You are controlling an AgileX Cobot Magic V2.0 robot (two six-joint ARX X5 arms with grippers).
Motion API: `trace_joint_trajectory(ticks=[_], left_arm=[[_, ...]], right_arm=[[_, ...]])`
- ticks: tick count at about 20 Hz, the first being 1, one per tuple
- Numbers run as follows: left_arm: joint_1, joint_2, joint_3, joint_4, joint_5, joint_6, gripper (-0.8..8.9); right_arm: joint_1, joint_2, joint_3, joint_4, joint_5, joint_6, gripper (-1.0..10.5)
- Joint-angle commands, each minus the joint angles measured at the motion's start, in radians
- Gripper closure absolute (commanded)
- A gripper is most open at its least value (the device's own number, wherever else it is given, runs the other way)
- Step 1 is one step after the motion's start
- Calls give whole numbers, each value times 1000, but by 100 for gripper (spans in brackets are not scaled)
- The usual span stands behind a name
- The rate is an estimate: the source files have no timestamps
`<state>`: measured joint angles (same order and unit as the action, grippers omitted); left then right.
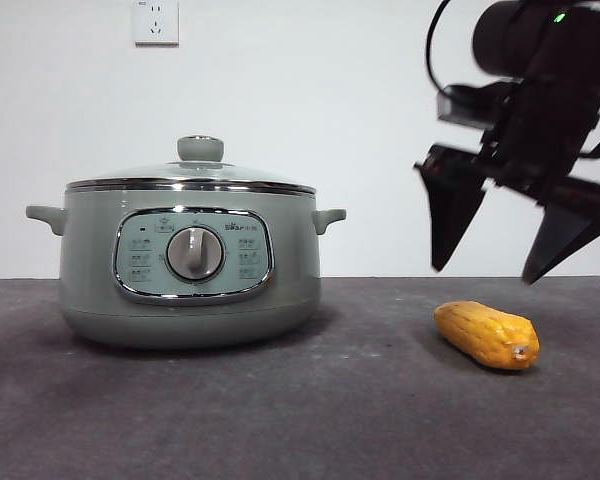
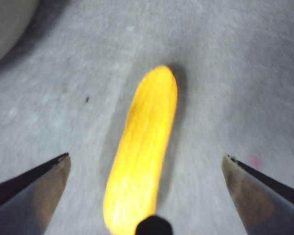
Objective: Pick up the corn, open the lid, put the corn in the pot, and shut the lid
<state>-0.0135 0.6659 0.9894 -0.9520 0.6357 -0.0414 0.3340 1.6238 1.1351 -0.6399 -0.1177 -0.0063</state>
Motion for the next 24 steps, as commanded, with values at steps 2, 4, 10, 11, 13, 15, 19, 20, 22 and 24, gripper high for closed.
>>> trace_joint_trajectory(ticks=[2,4,10,11,13,15,19,20,22,24], left_arm=[[-2,12,2,12,0,9,208],[-2,17,2,20,0,9,208],[-2,22,2,53,0,8,208],[-2,22,2,53,0,9,208],[-2,23,2,55,-1,9,208],[-2,29,2,56,-1,9,208],[-2,49,2,60,-1,9,208],[-2,57,2,65,0,9,208],[-2,78,2,89,0,8,208],[-2,104,3,121,0,8,209]], right_arm=[[20,56,1,44,16,34,480],[21,77,1,64,22,48,480],[21,130,1,64,22,59,573],[21,133,1,64,22,59,574],[21,133,1,64,22,59,681],[21,133,1,65,21,55,859],[21,133,1,68,20,36,952],[21,133,1,71,20,25,962],[20,131,1,72,16,25,962],[20,114,1,67,13,25,962]])
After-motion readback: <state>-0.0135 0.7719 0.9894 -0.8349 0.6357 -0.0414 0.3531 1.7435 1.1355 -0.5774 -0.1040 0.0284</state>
